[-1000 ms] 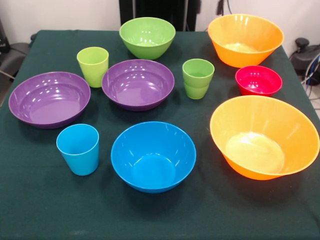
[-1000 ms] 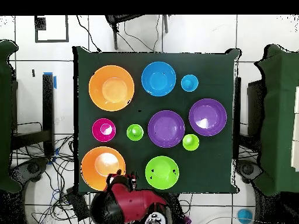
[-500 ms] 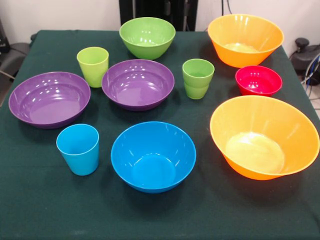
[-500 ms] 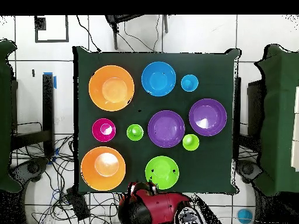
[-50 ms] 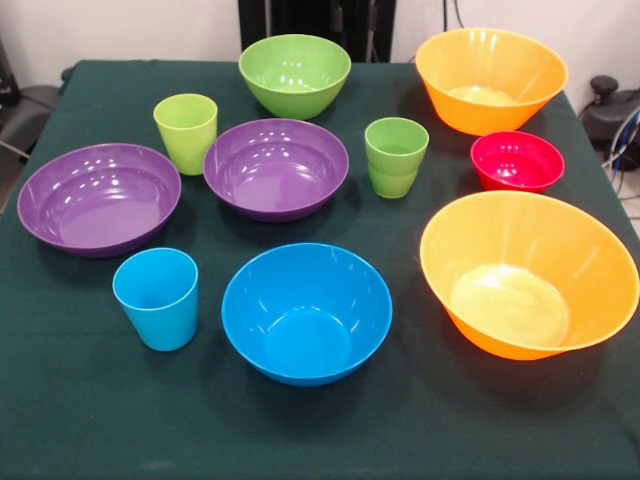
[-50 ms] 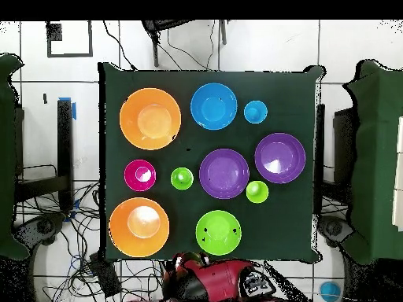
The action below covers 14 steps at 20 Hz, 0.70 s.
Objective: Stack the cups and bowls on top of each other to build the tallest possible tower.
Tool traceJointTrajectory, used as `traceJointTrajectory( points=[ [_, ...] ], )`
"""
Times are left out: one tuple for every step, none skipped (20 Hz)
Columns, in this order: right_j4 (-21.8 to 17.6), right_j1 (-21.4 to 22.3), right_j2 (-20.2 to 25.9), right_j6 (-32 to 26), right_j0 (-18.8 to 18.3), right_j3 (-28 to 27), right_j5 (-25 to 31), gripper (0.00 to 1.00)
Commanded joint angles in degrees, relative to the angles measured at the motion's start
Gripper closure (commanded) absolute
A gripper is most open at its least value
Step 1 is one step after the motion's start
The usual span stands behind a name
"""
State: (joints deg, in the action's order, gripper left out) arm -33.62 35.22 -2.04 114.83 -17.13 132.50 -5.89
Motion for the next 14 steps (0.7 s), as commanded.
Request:
traceJointTrajectory(
  points=[
    [-1.71, -4.21, 8.31, 4.29, 1.01, -6.43, -4.35, 0.0],
    [-1.63, -4.4, 8.5, 4.29, 1.27, -6.58, -4.43, 0.0],
    [-1.23, -4.75, 8.53, 4.5, 2.18, -6.8, -4.77, 0.0],
    [-0.98, -4.87, 8.61, 4.64, 2.48, -6.85, -4.88, 0.0],
    [-0.55, -5.17, 8.56, 5.05, 2.85, -6.84, -5.34, 0.0],
    [-0.23, -5.3, 8.56, 5.29, 3.09, -6.84, -5.55, 0.0],
    [0.12, -5.51, 8.38, 5.56, 3.52, -6.9, -5.92, 0.0],
    [0.47, -5.71, 8.2, 5.84, 3.96, -6.95, -6.29, 0.0],
    [0.77, -5.65, 8.04, 5.99, 4.36, -6.91, -6.36, 0.0],
    [1.07, -5.59, 7.88, 6.15, 4.75, -6.86, -6.42, 0.0],
    [1.6, -5.54, 7.63, 6.62, 5.27, -6.6, -6.75, 0.0],
    [1.98, -5.45, 7.59, 6.96, 5.5, -6.42, -6.91, 0.0],
    [2.77, -5.44, 7.61, 7.76, 5.75, -6.02, -7.33, 0.0],
    [3.15, -5.39, 7.71, 8.12, 5.98, -5.85, -7.46, 0.0]
  ],
)
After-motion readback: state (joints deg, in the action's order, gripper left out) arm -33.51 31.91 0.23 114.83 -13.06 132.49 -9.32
